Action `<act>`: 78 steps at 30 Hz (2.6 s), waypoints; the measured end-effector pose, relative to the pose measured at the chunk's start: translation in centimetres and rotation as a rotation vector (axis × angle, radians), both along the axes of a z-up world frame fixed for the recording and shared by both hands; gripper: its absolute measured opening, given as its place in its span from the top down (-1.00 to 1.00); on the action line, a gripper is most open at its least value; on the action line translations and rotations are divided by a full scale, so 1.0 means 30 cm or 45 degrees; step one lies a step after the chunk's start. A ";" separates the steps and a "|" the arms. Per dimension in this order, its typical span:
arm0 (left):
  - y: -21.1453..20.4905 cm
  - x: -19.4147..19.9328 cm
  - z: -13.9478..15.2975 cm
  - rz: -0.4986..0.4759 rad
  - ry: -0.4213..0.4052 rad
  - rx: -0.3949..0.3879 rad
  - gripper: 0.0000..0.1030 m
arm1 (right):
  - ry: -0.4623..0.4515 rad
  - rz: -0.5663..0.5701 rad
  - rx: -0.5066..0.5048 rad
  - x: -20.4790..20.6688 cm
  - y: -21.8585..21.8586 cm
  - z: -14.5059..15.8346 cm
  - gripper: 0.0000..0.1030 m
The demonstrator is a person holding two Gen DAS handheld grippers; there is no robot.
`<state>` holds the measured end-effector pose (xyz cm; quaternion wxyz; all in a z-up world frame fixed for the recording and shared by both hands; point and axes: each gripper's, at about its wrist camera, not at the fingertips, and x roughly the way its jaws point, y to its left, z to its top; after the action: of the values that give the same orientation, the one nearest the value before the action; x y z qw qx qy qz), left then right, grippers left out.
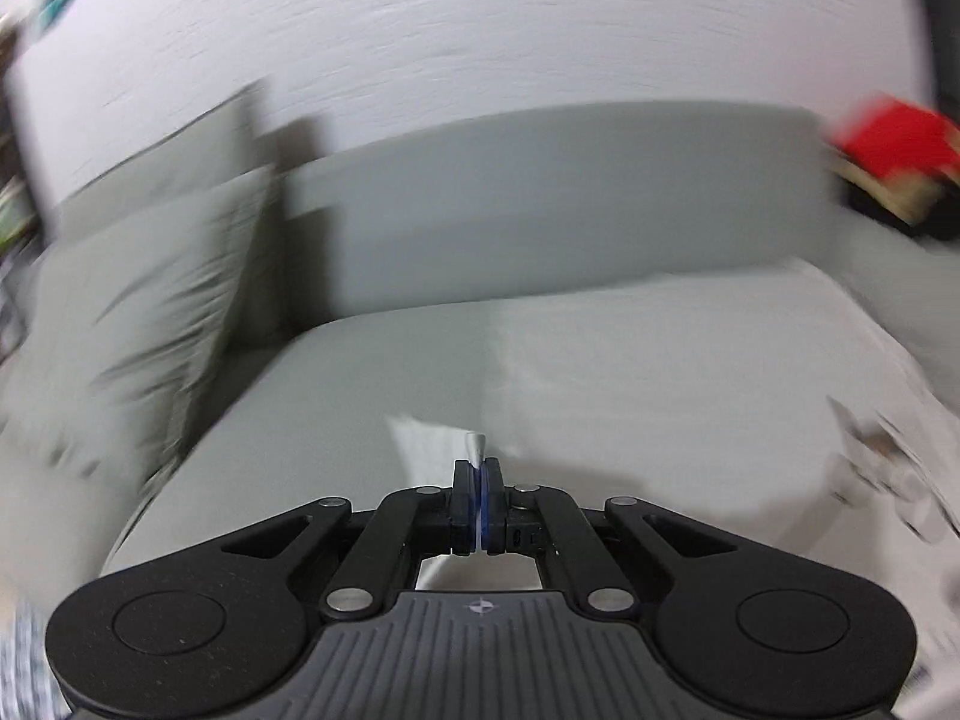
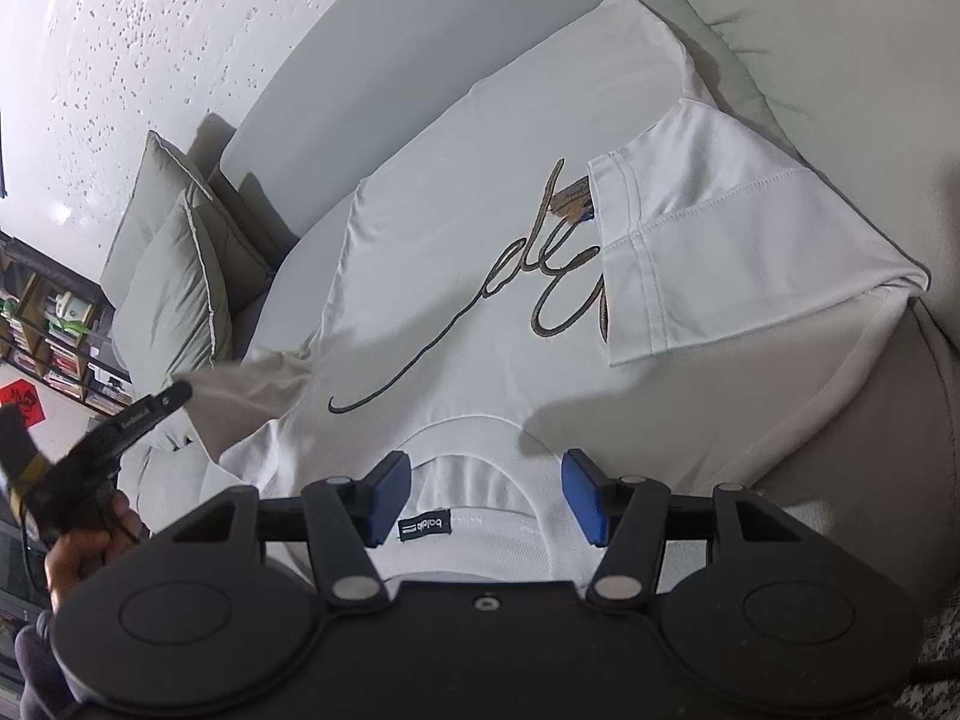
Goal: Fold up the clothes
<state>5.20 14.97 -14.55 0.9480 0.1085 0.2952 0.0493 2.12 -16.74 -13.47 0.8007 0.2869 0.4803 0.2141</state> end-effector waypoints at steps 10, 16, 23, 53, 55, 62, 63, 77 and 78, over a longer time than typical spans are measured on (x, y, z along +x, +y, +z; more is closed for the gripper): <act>-0.041 -0.116 -0.072 -0.142 0.333 -0.156 0.47 | 0.015 -0.049 0.007 -0.006 -0.032 0.001 -0.16; 0.312 -0.105 -0.061 0.273 0.336 -0.602 0.23 | 0.023 -0.093 0.045 -0.013 -0.063 -0.009 -0.16; 0.508 -0.008 -0.160 0.484 0.471 -0.952 0.32 | 0.024 -0.100 0.054 -0.014 -0.065 -0.015 -0.18; 0.304 -0.071 -0.024 0.399 0.348 -0.432 0.91 | -0.053 0.017 -0.155 -0.014 0.008 0.028 -0.35; 0.294 -0.033 -0.024 0.377 0.339 -0.436 0.90 | -0.052 0.015 -0.159 -0.014 0.011 0.029 -0.35; 0.259 0.095 -0.080 0.277 0.328 -0.574 0.87 | -0.064 0.005 -0.181 -0.024 0.001 0.039 0.05; 0.251 0.114 -0.104 0.273 0.360 -0.555 0.86 | -0.058 0.000 -0.184 -0.023 -0.002 0.038 0.13; 0.369 -0.058 -0.069 0.578 0.437 -0.271 0.76 | -0.148 -0.103 -0.269 0.069 -0.154 0.123 0.26; 0.353 -0.045 -0.060 0.546 0.401 -0.269 0.76 | -0.161 -0.128 -0.283 0.098 -0.164 0.126 0.36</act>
<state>3.85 25.56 -16.36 0.8644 -0.0495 0.4586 0.2001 5.06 -21.65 -9.70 0.8658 0.2063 0.4348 0.1369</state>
